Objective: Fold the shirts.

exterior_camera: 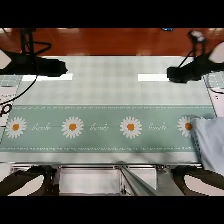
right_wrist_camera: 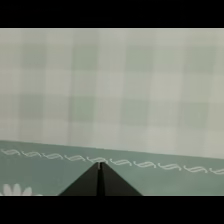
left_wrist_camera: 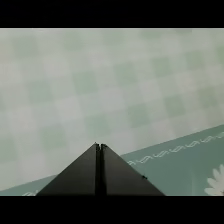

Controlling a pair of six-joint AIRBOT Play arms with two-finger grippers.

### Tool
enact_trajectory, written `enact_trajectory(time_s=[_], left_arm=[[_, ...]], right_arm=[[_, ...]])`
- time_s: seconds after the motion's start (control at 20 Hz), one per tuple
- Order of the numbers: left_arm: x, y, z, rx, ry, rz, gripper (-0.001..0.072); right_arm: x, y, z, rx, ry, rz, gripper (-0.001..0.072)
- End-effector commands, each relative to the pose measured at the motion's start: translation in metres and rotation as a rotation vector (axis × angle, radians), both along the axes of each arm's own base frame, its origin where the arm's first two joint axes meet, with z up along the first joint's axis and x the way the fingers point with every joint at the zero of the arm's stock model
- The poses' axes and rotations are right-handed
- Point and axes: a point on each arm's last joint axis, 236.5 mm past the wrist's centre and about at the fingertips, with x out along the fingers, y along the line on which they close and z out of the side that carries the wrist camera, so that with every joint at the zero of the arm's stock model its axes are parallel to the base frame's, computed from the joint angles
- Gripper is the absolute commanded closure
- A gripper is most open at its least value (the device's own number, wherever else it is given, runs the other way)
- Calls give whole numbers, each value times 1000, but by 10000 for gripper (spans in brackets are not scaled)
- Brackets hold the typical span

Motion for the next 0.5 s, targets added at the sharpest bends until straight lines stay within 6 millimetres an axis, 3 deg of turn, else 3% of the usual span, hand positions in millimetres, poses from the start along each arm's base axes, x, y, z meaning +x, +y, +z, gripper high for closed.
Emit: enact_trajectory(time_s=[0.0, 0.1, 0.45], left_arm=[[6, 33, -34, 81, 98, 83, 688], [9, 34, -35, 81, 93, 89, 688], [10, 34, -35, 80, 91, 87, 687]], right_arm=[[-13, -4, -45, -104, 167, 15, 689], [-6, -3, -44, -100, 137, 14, 688], [-9, -1, -44, -91, 150, 15, 688]])
